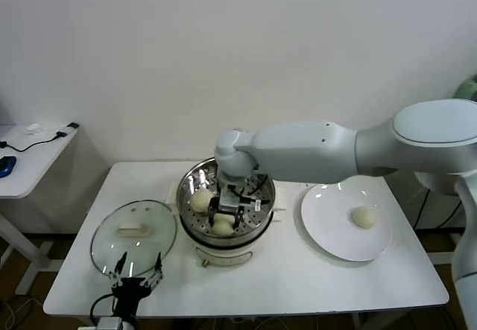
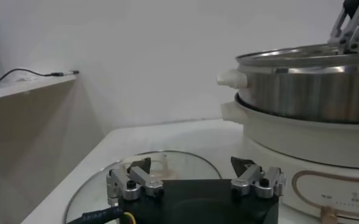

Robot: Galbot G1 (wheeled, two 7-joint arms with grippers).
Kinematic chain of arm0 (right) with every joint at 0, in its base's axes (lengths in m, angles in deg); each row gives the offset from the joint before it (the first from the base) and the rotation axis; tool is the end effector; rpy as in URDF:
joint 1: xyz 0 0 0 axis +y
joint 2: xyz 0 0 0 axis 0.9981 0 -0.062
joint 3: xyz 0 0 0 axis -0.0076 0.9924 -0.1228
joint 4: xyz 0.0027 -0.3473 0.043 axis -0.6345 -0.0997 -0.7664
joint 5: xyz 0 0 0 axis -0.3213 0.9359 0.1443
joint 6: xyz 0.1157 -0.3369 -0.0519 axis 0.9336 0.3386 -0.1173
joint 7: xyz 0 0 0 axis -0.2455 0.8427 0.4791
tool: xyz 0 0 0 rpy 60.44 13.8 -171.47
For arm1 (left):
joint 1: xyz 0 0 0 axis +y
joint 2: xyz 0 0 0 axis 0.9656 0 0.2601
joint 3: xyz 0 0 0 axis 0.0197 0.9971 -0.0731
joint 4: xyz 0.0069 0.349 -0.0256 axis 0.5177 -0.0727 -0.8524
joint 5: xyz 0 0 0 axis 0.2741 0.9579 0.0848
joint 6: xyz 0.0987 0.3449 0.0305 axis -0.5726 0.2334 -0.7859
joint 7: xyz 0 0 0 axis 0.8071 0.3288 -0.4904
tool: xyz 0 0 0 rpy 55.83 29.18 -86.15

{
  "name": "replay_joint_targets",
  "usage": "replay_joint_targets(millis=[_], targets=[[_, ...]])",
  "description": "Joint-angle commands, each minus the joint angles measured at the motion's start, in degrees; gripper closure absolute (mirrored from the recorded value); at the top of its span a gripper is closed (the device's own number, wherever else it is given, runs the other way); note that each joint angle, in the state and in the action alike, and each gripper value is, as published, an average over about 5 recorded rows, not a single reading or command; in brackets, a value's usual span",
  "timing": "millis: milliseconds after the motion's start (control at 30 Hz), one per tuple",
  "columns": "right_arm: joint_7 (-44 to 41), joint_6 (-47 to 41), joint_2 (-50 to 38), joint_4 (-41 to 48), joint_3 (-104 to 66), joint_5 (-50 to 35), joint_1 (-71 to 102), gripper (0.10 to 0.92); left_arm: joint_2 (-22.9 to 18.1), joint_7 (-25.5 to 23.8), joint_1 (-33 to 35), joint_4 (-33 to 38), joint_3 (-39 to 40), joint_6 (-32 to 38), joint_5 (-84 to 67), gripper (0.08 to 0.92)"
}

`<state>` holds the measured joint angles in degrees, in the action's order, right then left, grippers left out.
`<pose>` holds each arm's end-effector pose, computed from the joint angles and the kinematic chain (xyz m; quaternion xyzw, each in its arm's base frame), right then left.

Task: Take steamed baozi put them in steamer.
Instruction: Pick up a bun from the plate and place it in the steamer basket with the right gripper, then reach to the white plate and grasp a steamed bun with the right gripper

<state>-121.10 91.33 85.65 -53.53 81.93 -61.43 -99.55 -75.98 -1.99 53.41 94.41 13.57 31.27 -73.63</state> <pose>0.4953 0.2202 -0.1127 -0.7111 0.0901 -0.6966 0.0306 0.1312 0.0512 -0.3725 0.0377 -0.9900 -0.0522 0.1256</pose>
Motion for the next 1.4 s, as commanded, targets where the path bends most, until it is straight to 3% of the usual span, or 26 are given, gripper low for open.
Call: replay_joint_targets(millis=[33, 133, 300, 567, 733, 933, 1133, 1400], targets=[[-0.2, 3.0, -1.0, 0.5, -1.4, -1.7, -2.8, 0.274, 0.1, 0.0, 0.0, 0.1, -0.1, 0.0, -0.1, 0.177], [-2.7, 4.1, -2.8, 0.3, -1.6, -6.2, -7.3, 0.219, 0.2, 0.0, 0.1, 0.2, 0.0, 0.0, -0.1, 0.177], [-6.7, 3.6, -8.1, 0.5, -0.4, -16.4, -13.4, 0.203, 0.3, -0.1, 0.1, 0.7, 0.1, -0.1, -0.2, 0.177], [-9.4, -14.0, -26.8, 1.2, 14.0, -26.5, -25.8, 0.203, 0.5, -0.2, 0.1, 0.9, -0.1, -0.1, -0.5, 0.177], [-9.6, -19.1, -38.6, 2.8, 18.2, -24.1, -23.3, 0.203, 0.5, -0.2, -0.5, 0.6, -0.1, -0.2, -0.7, 0.177], [-8.6, -23.3, -47.8, 7.5, 4.3, -17.1, -3.2, 0.203, 0.4, -0.3, -1.1, -0.2, -0.4, -0.3, -0.8, 0.177], [-7.8, -23.8, -48.0, 15.3, -13.3, -7.4, 16.3, 0.202, 0.2, -0.4, -0.7, -0.9, -0.8, -0.4, -0.7, 0.177], [-7.9, -22.0, -42.8, 24.1, -22.5, -2.3, 25.3, 0.203, -0.3, -0.4, 0.2, -1.0, -1.0, -0.5, -0.1, 0.177]])
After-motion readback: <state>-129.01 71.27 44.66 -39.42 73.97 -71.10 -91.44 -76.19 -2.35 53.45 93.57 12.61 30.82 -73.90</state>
